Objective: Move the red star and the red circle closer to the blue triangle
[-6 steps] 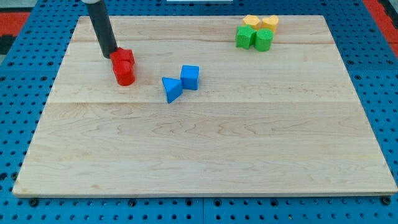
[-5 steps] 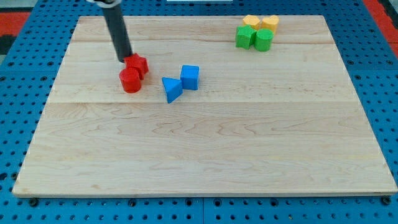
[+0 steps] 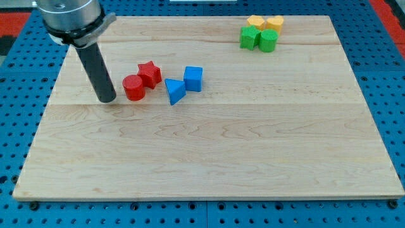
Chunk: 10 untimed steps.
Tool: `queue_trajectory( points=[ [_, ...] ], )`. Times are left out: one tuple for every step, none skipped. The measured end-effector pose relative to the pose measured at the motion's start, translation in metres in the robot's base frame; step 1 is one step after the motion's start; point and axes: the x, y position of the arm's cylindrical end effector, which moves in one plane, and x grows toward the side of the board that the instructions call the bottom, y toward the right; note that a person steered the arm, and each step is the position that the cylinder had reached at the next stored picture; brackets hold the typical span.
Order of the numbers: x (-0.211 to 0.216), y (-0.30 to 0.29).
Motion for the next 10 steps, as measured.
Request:
queue_trajectory(
  points=[
    [-0.011,0.038],
    [-0.008,0.052],
    [0.006,-0.001],
    [-0.032,-0.028],
    [-0.087,-0.036],
    [-0.092,0.018],
    [-0.093,0.060],
    [-0.083,0.096],
    [-0.106,0.089],
    [-0.154,0.070]
  ],
)
